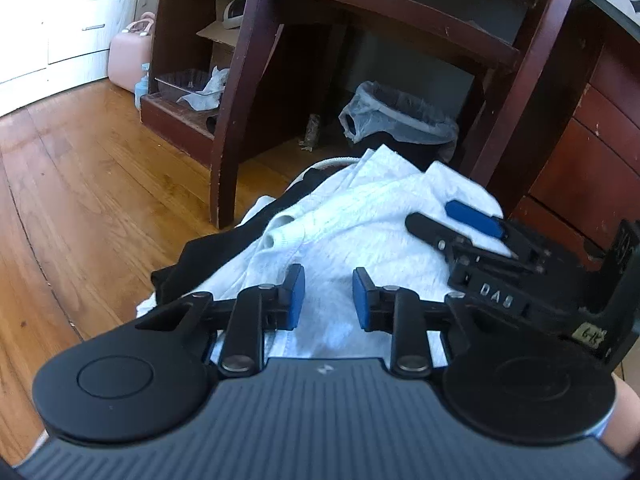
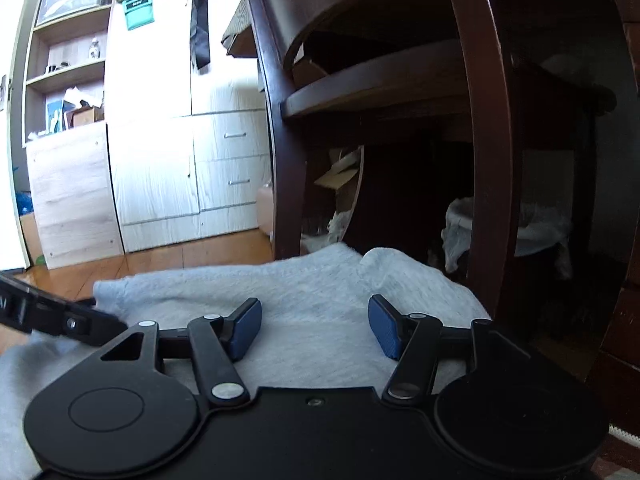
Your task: Fold clothes
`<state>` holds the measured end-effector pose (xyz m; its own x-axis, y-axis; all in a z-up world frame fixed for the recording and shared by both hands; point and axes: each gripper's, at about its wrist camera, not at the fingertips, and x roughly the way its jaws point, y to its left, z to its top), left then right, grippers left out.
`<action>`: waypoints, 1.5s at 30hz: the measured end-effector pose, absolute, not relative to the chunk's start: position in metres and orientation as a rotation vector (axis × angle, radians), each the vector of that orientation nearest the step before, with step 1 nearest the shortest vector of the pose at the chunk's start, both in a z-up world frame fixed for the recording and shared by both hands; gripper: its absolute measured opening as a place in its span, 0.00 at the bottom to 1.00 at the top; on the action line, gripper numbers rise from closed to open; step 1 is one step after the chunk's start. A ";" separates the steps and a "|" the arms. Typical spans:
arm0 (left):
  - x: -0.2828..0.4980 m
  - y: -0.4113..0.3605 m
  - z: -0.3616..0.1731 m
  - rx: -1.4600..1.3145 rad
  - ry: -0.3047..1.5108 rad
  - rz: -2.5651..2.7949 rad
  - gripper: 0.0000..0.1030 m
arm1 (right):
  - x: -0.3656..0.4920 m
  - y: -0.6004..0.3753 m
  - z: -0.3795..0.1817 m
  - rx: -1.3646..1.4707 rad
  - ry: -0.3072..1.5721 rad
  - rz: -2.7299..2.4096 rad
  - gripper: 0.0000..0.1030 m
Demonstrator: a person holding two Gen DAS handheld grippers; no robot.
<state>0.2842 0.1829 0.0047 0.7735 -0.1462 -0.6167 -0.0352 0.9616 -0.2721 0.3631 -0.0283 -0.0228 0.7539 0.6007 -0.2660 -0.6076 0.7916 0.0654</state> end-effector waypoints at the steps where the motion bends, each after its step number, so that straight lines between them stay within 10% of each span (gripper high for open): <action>1: 0.281 0.185 0.007 -0.299 0.692 -0.049 0.26 | 0.358 -0.030 -0.019 -0.018 0.261 0.630 0.56; 4: 0.270 0.192 0.013 -0.378 0.706 -0.011 0.26 | 0.343 -0.035 -0.006 0.012 0.206 0.542 0.39; 7: 0.246 0.193 0.017 -0.508 0.715 0.035 0.34 | 0.315 -0.060 0.004 0.214 0.280 0.428 0.59; 11: 0.207 0.173 0.027 -0.485 0.684 0.100 0.77 | 0.262 -0.078 0.009 0.288 0.348 0.401 0.72; 23: 0.115 0.126 0.077 -0.268 0.678 0.093 0.99 | 0.160 -0.084 0.062 0.056 0.584 0.569 0.81; 45: 0.017 0.062 0.075 -0.044 0.786 0.119 1.00 | 0.056 -0.124 0.075 -0.001 0.721 0.390 0.84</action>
<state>0.0172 0.0619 0.0747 0.7003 0.0907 -0.7081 -0.1237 0.9923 0.0048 0.0560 -0.1243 0.0751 0.6823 0.3473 -0.6434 -0.3479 0.9282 0.1321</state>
